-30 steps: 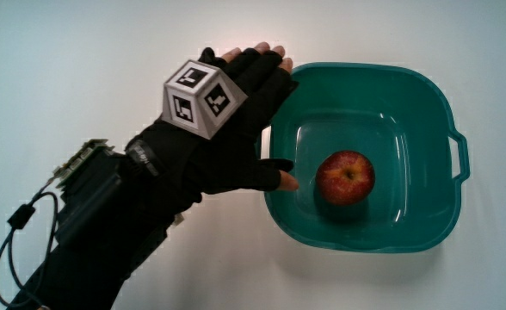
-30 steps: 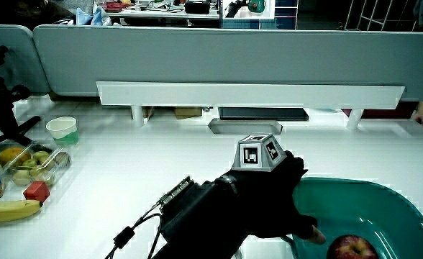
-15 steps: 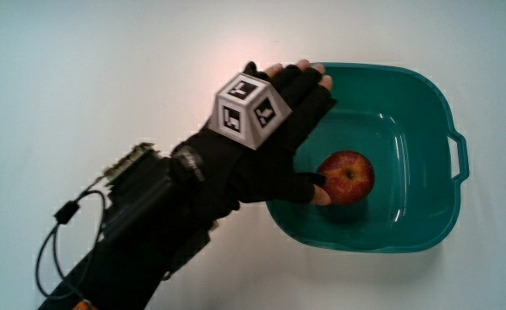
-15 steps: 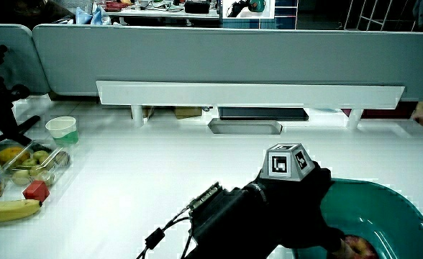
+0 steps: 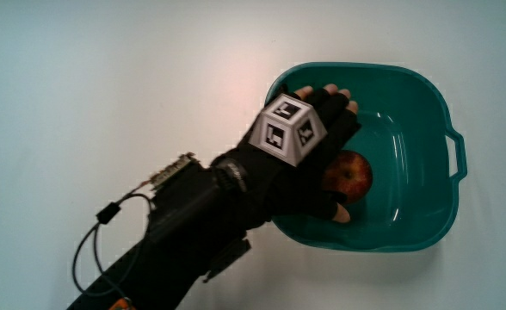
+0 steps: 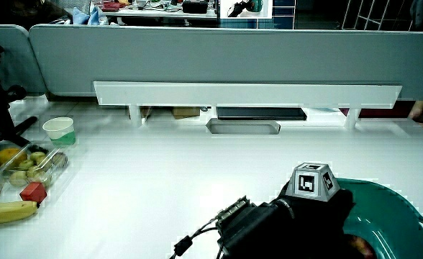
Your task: Pick apple from plate
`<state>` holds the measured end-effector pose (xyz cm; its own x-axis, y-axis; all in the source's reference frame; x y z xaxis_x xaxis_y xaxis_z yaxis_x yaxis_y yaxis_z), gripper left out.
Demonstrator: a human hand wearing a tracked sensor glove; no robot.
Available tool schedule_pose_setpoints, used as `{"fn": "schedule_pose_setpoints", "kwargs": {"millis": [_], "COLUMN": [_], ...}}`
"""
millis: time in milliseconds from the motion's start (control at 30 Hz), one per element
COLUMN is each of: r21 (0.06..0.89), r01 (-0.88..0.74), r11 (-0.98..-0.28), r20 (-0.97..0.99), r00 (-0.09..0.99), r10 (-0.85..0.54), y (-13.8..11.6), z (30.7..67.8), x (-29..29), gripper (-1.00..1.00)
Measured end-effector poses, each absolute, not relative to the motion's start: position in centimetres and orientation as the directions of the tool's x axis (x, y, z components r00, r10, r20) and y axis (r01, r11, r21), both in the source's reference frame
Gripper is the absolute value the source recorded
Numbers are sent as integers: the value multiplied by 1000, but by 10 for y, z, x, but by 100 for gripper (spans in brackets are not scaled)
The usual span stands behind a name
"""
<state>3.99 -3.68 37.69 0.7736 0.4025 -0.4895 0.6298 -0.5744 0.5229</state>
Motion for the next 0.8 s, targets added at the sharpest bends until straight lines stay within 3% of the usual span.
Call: {"fn": "schedule_pose_setpoints", "kwargs": {"millis": [800], "r21": [555], "r01": [578], "r11": [-598], "r20": [-448], "r00": [813], "r10": [371], "y": [-28], "z": [395], "x": [47], "gripper": [0]}}
